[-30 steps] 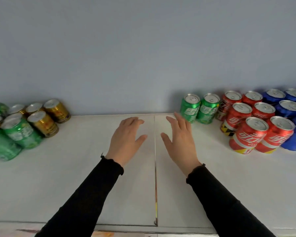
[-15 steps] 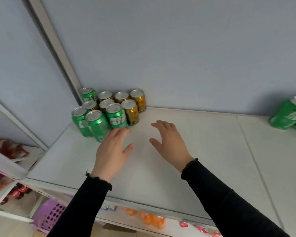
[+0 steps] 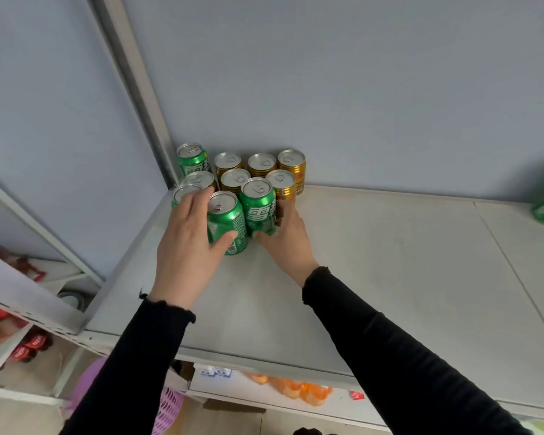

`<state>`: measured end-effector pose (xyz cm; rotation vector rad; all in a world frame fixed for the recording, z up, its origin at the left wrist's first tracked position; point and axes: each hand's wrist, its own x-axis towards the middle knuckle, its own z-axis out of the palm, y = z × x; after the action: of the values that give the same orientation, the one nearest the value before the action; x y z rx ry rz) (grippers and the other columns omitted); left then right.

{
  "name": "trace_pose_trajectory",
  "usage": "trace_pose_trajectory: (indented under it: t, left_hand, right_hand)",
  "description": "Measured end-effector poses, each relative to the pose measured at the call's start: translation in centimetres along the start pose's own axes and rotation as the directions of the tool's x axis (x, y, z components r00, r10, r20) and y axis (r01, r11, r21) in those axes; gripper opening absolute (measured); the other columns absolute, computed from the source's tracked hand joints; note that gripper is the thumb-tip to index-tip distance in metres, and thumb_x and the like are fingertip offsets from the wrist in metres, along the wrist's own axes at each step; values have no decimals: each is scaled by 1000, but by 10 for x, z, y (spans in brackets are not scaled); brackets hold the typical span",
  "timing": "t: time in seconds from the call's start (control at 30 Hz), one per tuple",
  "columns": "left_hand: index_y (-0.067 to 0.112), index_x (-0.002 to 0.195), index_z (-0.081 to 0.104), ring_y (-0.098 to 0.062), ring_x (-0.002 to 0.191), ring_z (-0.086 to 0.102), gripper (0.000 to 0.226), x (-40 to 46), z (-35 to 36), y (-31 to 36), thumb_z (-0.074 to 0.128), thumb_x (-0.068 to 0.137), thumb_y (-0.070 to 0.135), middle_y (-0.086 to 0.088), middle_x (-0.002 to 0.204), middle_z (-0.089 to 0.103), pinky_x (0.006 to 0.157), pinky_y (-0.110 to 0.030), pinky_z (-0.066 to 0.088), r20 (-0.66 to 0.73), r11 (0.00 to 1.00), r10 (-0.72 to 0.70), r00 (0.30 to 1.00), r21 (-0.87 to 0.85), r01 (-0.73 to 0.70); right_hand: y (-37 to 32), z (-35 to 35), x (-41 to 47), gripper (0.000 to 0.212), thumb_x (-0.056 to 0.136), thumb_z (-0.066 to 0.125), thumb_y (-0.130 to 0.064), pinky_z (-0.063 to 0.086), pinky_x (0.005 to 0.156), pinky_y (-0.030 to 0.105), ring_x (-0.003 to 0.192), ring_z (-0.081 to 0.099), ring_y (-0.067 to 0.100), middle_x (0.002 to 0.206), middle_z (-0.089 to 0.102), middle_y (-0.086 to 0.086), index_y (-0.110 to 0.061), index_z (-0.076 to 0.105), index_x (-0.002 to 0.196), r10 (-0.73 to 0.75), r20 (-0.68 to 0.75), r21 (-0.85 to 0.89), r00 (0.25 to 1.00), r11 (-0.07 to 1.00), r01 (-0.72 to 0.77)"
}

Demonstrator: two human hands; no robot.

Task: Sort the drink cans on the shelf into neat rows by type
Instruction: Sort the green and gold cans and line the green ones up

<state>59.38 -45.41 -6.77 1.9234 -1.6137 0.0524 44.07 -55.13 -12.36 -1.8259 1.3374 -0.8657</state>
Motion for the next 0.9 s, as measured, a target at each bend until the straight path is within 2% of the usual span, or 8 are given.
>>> trace_pose_trajectory:
  t: [0.13, 0.23, 0.37, 0.43, 0.5, 0.67, 0.73, 0.9]
  left_hand:
    - [27, 157, 25, -21, 131, 49, 87, 19, -7, -2, 75, 86, 31, 5, 154, 37, 93, -41, 52, 211, 989, 82, 974, 105, -106]
    - [24, 157, 28, -27, 120, 55, 85, 31, -13, -1, 75, 87, 31, -2, 145, 38, 91, -43, 53, 289, 978, 69, 955, 169, -122]
    - [19, 126, 54, -28, 100, 60, 72, 35, -19, 3, 77, 72, 62, -3, 121, 50, 75, -40, 49, 256, 964, -11, 967, 260, -57]
    - [18, 108, 49, -25, 88, 58, 76, 30, -20, 5, 67, 67, 80, -1, 107, 56, 65, -35, 43, 214, 948, -57, 975, 319, -15]
    - [18, 108, 44, -25, 89, 59, 84, 24, -23, 3, 61, 64, 87, -2, 107, 58, 64, -35, 42, 201, 943, -75, 977, 332, 5]
    - [25, 142, 39, -19, 120, 55, 87, 9, -30, -9, 85, 71, 46, 1, 143, 49, 93, -34, 46, 369, 998, 6, 929, 54, -28]
    - [26, 136, 44, -17, 114, 55, 75, 4, -29, -8, 86, 74, 32, 1, 137, 55, 89, -30, 43, 319, 999, 38, 947, -1, -39]
    - [29, 123, 49, -11, 107, 56, 67, 0, -12, 19, 89, 70, 35, 9, 122, 60, 85, -30, 46, 236, 993, 85, 968, -102, -62]
  right_hand:
    - [1, -1, 5, 71, 77, 80, -26, 38, 102, 35, 121, 42, 25, 133, 46, 7, -17, 43, 137, -3, 25, -28, 1000, 1000, 4]
    - [2, 2, 9, 70, 73, 84, -32, 44, 97, 36, 119, 46, 24, 128, 51, 5, -18, 47, 131, 9, -1, 2, 1000, 1000, -9]
    - [3, 9, 8, 70, 68, 85, -46, 52, 86, 37, 111, 55, 21, 119, 59, 1, -24, 44, 120, 2, -9, 31, 1000, 1000, -2]
    - [3, 11, 5, 71, 71, 83, -48, 50, 87, 33, 113, 55, 19, 125, 60, 1, -24, 45, 126, -27, 10, 27, 1000, 999, 27]
    - [5, 10, 5, 70, 74, 80, -50, 52, 91, 37, 116, 54, 18, 127, 61, -2, -25, 47, 130, -58, 20, 21, 998, 998, 57]
    - [13, -9, -3, 74, 73, 84, -43, 53, 93, 34, 112, 59, 14, 128, 63, -5, -26, 50, 136, -40, 50, 116, 998, 993, 34]
    - [17, -20, -10, 71, 75, 84, -37, 53, 92, 33, 108, 60, 12, 127, 64, -6, -23, 51, 136, -23, 46, 176, 999, 984, 15]
    - [35, -57, -27, 59, 75, 85, -36, 54, 85, 26, 101, 64, 8, 115, 68, -9, -20, 58, 125, 29, -23, 216, 999, 976, -23]
